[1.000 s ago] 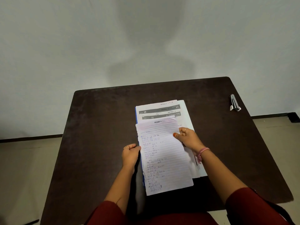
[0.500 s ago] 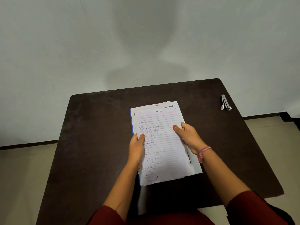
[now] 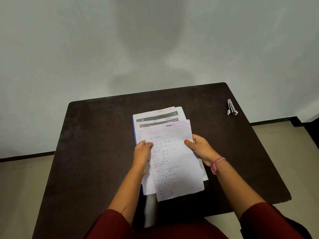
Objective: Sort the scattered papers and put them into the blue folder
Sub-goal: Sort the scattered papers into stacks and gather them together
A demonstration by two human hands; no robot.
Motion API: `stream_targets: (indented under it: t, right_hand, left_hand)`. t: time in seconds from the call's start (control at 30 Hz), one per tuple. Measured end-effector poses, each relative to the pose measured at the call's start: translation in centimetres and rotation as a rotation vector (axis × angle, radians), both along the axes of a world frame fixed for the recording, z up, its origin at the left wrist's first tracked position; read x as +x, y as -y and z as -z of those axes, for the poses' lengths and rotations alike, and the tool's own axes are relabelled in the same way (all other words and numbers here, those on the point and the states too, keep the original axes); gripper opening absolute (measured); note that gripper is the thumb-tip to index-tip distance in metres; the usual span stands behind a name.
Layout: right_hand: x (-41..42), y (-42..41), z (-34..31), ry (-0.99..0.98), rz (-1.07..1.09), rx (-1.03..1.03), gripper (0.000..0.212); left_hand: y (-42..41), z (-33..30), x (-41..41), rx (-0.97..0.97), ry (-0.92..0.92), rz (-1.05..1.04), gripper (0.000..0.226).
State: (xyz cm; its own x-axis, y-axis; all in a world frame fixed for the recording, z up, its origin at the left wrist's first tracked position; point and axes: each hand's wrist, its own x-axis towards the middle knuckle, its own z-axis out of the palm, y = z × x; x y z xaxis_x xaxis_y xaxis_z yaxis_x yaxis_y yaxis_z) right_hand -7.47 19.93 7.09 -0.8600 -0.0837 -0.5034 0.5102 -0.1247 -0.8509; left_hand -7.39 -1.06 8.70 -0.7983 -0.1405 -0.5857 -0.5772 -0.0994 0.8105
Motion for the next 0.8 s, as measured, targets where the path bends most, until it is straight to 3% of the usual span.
stream_targets:
  t: [0.17,0.4,0.63,0.8]
  right_hand:
    - [0.1,0.0,1.4,-0.003,-0.014,0.055,0.021]
    - [-1.2,-0.6,2.6,-0.020,-0.019,0.304,0.031]
    - [-3.1,-0.6,3.4,-0.068,0.046,0.441,0.044]
    - [-4.5,-0.6,2.4,-0.146,-0.103,0.559,0.044]
  left_hand:
    - [-1.0,1.2,-0.7,-0.020,-0.003,0.002,0.015]
    - [-1.2,2.9,-0.3,-0.166,0.027,-0.033,0.031]
    - [-0.3,3.4,-0.1,-0.250,-0.005,0.084,0.016]
    - [0.3,3.5,0.5,-0.249,0.024,0.097,0.021]
